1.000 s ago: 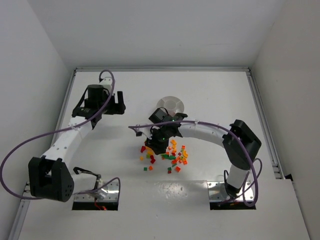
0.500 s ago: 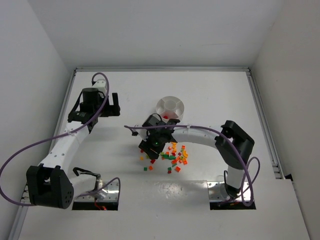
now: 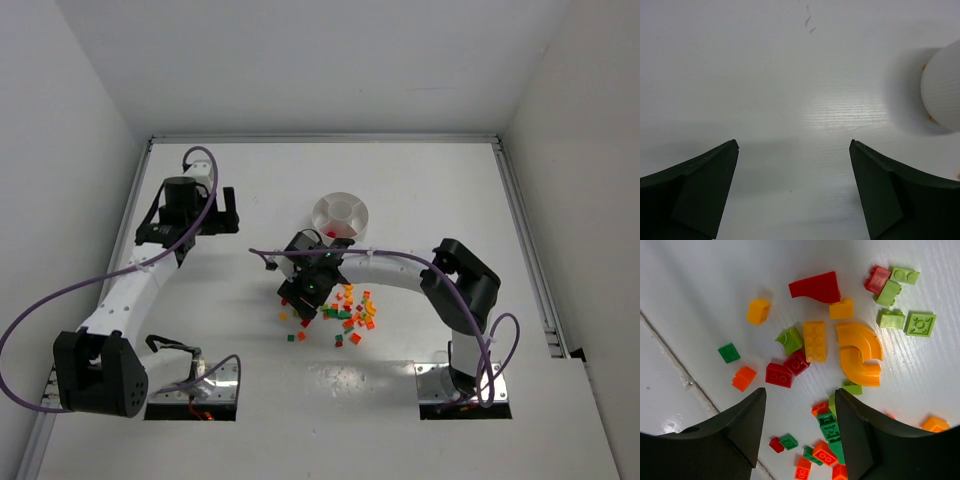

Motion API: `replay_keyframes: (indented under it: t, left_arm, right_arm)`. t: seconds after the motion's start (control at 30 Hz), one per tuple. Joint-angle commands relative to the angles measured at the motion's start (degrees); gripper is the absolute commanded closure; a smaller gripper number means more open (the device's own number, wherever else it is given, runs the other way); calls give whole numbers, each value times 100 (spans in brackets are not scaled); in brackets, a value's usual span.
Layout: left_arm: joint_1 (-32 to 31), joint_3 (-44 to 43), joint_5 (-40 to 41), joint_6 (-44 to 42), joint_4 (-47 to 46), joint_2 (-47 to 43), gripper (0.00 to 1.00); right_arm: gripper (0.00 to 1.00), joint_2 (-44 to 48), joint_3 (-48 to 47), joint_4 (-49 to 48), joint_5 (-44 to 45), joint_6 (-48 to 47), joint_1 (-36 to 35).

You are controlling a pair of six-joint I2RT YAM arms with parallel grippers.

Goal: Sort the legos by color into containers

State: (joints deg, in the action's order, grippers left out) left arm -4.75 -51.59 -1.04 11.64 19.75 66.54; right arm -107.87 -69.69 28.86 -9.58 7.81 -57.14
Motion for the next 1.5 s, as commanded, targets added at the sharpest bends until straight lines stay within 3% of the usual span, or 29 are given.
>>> replay_keyframes:
  t: [0.0,0.63,0.9,1.13,1.23,1.47]
  left_arm:
    - [89,88,-2,-13,-190,-10,0]
    - [89,193,-2,-118,-304,43,0]
    - [89,255,-2,-170,-305,43,0]
    - [89,255,51,-171,-358,43,0]
    - [89,308,51,-223,-410,96,0]
    - [89,308,-10,-276,-472,96,0]
  right_arm:
    - [42,-67,-220,-91,-192,168,-77]
    - [43,-488,-282,-144,211,221,-288]
    - [51,-673,-335,-144,396,221,-341]
    - [69,-673,-204,-144,501,273,-394]
    - [71,-534,8,-206,563,212,-447]
    - [100,-322,175,-258,931,-60,-447]
